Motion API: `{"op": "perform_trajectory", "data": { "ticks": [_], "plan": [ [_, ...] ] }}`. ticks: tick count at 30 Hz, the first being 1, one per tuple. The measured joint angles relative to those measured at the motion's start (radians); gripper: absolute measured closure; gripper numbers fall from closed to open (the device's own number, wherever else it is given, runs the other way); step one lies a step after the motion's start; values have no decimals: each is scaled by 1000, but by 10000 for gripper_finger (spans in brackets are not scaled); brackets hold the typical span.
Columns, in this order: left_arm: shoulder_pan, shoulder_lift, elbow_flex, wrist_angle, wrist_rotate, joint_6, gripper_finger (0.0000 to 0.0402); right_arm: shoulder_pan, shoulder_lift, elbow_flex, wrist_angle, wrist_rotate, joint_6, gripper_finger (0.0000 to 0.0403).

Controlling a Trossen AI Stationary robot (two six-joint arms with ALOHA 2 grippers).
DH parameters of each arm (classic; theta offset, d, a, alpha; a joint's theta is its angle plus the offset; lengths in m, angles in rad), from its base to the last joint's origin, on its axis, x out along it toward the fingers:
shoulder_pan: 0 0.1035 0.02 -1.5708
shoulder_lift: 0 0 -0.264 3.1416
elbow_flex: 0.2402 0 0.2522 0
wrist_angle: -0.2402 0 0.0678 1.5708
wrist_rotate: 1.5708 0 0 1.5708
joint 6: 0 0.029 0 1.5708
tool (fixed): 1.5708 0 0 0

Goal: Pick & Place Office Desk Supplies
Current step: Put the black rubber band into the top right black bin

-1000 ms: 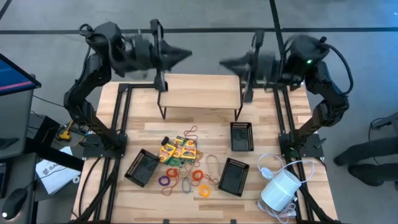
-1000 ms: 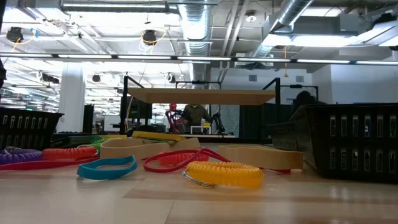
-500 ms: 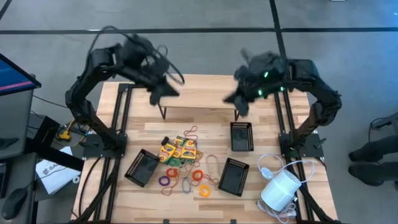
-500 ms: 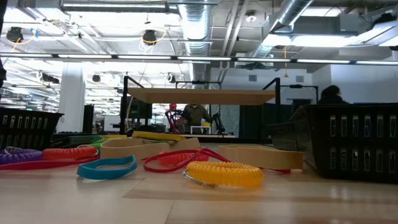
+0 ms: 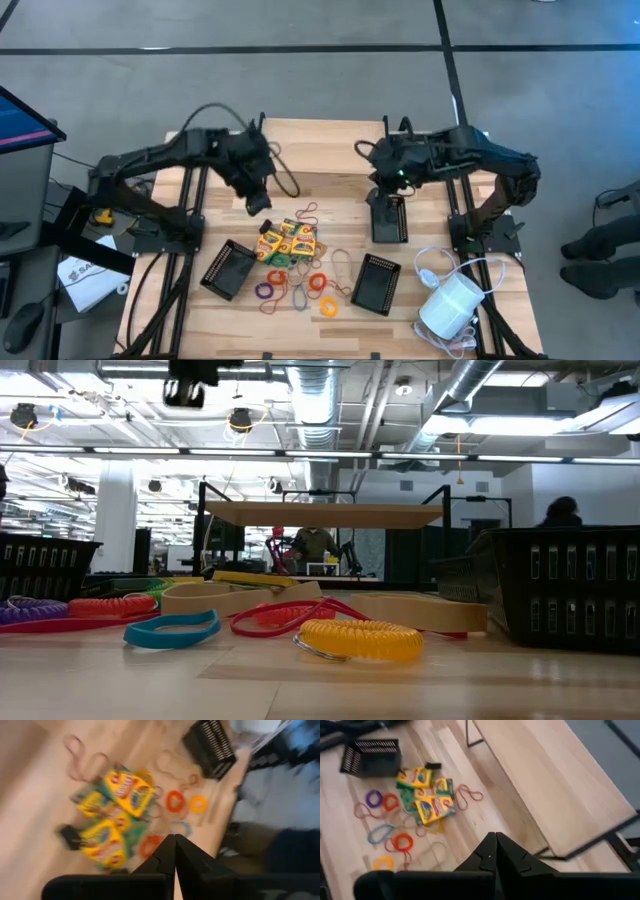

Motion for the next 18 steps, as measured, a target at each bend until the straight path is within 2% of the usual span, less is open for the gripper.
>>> {"op": "perform_trajectory", "data": {
  "ticks": [6,10,14,18],
  "plan": [
    [-63,-213,-415,301,14,-305,401,37,-18,-92,42,45,70,403],
    [-114,-296,-633,450,9,-396,385,39,-18,-163,102,67,75,402],
    [-133,-316,-783,540,-7,-469,338,32,-18,-230,183,64,75,395],
    [-133,-302,-864,626,-39,-518,273,16,-16,-249,220,24,71,385]
  ]
}}
